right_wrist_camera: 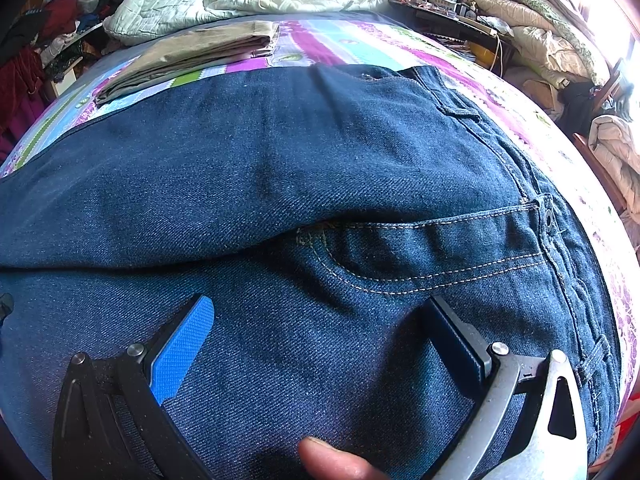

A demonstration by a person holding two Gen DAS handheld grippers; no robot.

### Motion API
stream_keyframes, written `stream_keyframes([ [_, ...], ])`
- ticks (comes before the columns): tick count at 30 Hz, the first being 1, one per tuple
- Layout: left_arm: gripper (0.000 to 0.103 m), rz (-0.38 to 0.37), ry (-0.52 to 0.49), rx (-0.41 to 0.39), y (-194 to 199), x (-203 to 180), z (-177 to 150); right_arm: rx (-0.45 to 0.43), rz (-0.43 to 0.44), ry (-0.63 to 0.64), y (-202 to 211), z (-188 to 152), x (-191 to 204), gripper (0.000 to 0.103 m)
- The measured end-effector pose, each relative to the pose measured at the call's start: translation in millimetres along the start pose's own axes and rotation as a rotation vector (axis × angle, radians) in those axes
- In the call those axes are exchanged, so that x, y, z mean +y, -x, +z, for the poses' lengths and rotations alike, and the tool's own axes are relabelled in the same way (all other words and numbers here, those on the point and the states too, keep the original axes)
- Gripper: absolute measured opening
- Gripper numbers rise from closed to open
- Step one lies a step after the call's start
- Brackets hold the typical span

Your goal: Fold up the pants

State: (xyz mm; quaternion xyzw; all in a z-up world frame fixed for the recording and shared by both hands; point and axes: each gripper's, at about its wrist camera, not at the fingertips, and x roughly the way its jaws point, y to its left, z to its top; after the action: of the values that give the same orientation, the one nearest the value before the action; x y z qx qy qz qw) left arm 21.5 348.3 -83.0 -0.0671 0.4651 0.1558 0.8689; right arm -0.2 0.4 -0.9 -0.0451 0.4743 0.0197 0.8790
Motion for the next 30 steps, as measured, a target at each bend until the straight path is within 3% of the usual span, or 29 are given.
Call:
stream_keyframes([
  [5, 0.103, -0.041, 0.028, -0.008, 2.5, 6.9, -0.7, -0.009, 0.023, -0.017, 2.1, -1.2, -4.5, 0.103],
  [16, 0.103, 0.012, -0.006, -0.010, 4.0, -1.4, 0.0, 0.003, -0.007, 0.006, -0.1, 1.0, 2.3, 0.103],
  [30, 0.103, -0.023, 0.017, -0.001, 1.9, 4.1, 1.1, -0.003, 0.016, -0.009, -2.5, 1.7, -3.1, 0.103],
])
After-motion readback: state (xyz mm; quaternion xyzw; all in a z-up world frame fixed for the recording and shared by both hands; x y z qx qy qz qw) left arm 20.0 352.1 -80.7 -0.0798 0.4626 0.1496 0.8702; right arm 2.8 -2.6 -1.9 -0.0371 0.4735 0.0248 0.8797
